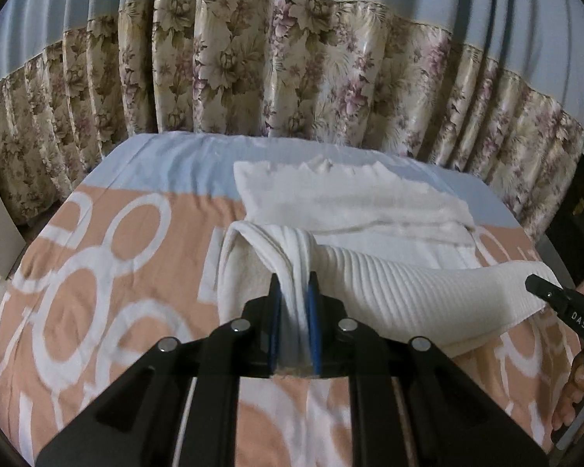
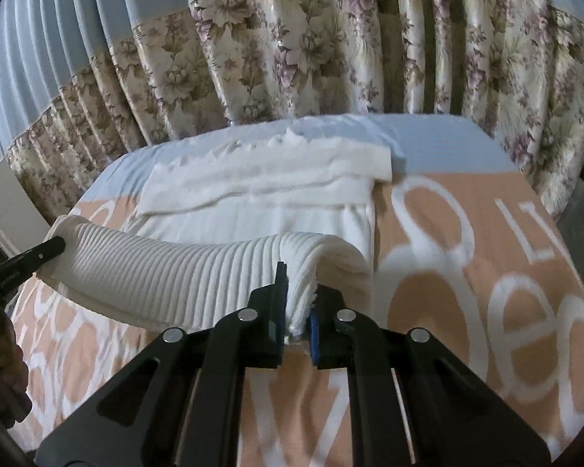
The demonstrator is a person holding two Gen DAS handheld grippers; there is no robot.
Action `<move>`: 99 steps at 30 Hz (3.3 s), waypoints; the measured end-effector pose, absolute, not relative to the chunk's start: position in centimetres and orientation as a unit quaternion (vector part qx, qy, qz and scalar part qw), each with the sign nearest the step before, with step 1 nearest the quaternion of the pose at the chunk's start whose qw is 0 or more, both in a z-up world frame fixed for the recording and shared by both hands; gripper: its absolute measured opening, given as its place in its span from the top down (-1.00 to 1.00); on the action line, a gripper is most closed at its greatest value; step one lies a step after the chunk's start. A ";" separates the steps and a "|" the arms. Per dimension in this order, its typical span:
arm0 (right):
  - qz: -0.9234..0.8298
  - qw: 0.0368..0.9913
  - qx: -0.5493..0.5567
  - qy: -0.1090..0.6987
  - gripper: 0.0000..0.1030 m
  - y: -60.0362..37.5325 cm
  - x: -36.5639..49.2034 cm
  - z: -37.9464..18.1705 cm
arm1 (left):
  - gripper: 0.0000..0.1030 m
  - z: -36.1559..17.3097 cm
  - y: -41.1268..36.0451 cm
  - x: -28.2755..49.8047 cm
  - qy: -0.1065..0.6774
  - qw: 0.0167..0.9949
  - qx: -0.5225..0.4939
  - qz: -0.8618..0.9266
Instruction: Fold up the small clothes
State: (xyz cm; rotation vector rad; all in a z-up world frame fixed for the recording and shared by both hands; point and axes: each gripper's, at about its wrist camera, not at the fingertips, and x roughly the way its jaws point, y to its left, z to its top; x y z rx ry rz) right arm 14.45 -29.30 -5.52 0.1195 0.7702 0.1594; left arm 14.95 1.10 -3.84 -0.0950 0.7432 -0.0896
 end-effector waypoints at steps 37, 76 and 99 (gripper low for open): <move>0.059 0.903 0.062 0.422 0.74 -30.1 40.3 -10.0 | 0.71 -9.7 -1.1 40.5 0.429 0.903 -0.010 -0.010; 0.012 0.918 0.041 0.393 -0.68 -35.0 41.5 -7.7 | -0.03 -7.5 -1.0 41.0 0.406 0.914 0.018 0.009; 0.031 0.899 0.043 0.434 -0.67 -34.1 35.4 -10.6 | -0.03 -7.4 -3.7 34.2 0.410 0.912 0.009 -0.012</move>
